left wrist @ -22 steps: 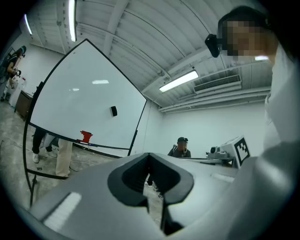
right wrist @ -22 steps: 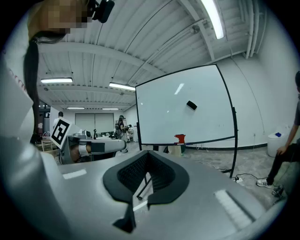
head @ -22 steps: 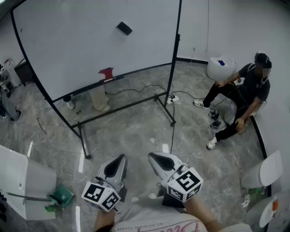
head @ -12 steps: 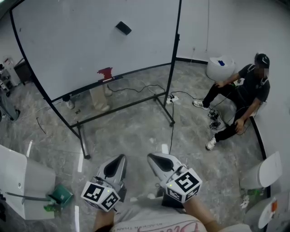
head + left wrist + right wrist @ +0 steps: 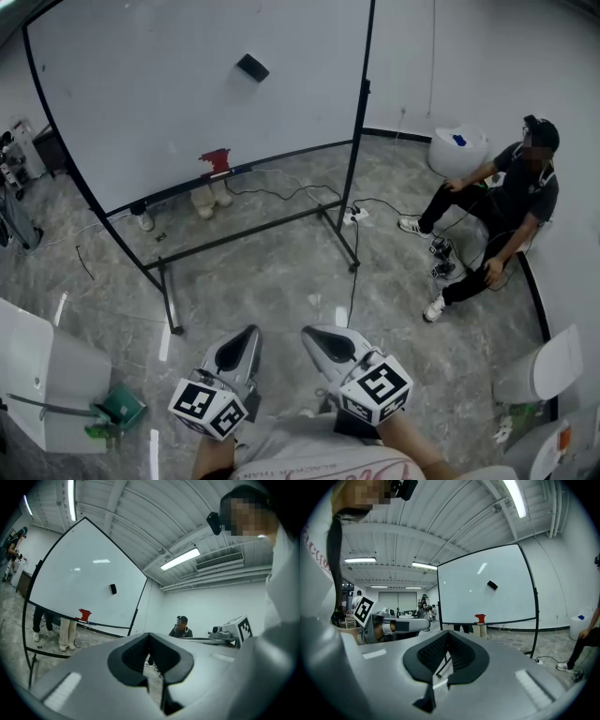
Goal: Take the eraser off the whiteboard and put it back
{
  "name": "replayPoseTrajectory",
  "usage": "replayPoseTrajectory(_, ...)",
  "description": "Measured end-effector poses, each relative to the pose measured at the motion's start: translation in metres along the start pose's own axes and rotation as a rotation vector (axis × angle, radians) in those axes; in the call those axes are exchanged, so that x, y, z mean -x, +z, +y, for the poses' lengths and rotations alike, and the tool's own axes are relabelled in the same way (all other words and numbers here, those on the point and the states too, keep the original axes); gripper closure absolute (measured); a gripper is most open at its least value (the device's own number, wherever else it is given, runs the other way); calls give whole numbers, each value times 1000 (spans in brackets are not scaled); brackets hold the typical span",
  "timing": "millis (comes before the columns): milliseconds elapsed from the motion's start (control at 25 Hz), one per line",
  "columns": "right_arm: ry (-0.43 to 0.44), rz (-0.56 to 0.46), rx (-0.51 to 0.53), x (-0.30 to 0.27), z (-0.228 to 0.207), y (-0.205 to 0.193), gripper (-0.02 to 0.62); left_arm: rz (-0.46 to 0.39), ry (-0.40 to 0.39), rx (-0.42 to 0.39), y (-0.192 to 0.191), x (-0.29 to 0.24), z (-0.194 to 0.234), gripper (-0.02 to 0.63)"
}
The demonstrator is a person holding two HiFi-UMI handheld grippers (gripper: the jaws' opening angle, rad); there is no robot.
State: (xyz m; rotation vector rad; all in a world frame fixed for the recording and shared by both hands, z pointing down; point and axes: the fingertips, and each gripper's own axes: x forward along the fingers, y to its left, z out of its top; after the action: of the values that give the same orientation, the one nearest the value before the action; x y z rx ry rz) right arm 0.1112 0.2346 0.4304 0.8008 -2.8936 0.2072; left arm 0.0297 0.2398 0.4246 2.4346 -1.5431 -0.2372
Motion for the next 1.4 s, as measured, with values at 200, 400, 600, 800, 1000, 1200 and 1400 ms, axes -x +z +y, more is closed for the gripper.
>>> replayPoseTrajectory(200,19,-7,-15,3,-10,1,594,0,22,-2,-1,-5,-1,607)
replayPoseTrajectory(400,41,-8,-35,-5,-20,-1,594,8,39,-1,1,-17,9,607)
replayPoseTrajectory(600,34,-12,-59,-27,-40,2,594,20,39,-7,4,-36,31,607)
replayPoseTrajectory(800,13,-7,-72,-70,-65,6,594,25,33,9,9,-61,74,607)
replayPoseTrajectory(1000,-11,-9,-57,-128,-89,25,594,9,17,20,31,-90,127,607)
replayPoseTrajectory(1200,-51,-14,-13,-184,-112,54,594,7,-26,39,55,-121,176,607)
replayPoseTrajectory(1400,-123,-43,42,-224,-145,82,594,4,-72,42,73,-149,211,607)
